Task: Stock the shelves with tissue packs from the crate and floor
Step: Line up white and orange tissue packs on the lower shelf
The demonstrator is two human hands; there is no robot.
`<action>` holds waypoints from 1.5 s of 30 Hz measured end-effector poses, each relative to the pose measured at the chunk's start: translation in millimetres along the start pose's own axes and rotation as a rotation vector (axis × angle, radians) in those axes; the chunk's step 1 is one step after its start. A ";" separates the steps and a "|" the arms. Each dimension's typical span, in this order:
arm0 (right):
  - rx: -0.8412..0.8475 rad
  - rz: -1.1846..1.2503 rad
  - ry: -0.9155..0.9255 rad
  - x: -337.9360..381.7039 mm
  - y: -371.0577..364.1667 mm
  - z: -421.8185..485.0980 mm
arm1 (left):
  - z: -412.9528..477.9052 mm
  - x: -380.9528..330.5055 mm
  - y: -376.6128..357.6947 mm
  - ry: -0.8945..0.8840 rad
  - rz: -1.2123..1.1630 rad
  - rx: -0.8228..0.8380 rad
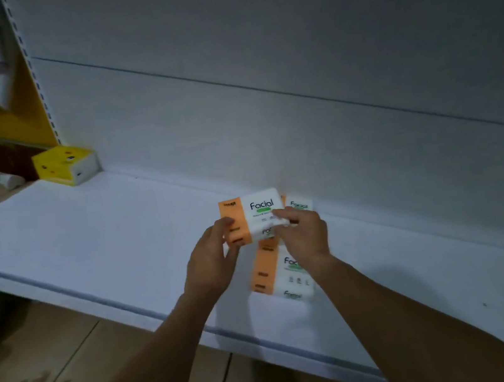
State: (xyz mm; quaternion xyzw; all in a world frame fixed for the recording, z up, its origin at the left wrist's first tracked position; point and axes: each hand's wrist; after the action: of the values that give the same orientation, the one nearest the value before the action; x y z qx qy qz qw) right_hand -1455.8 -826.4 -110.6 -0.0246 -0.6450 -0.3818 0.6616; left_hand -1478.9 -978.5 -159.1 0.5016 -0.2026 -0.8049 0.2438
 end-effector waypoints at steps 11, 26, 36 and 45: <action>-0.507 -0.146 -0.312 -122.5 81.4 35.7 | -24.8 -9.6 -74.6 -0.356 0.371 0.332; -0.251 -0.150 -0.469 -121.9 65.7 53.8 | -22.9 -3.7 -68.1 -0.412 0.475 0.379; -0.218 0.229 -0.585 -120.3 54.7 72.8 | -21.4 -4.0 -64.7 -0.344 0.377 0.457; -0.121 0.273 -0.586 -102.9 61.5 77.9 | -17.2 6.4 -35.1 -0.375 0.336 0.413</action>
State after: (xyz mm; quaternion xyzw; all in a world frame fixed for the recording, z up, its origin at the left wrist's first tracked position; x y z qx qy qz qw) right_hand -1475.1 -693.2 -159.1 -0.2590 -0.7749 -0.3036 0.4901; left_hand -1472.4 -955.7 -190.8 0.3432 -0.4827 -0.7737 0.2248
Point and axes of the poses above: each hand's wrist, its own z-axis towards the middle knuckle, its own y-axis out of the back of the hand, x = y × z, and after that the axes turned 7 degrees about -x, right-handed
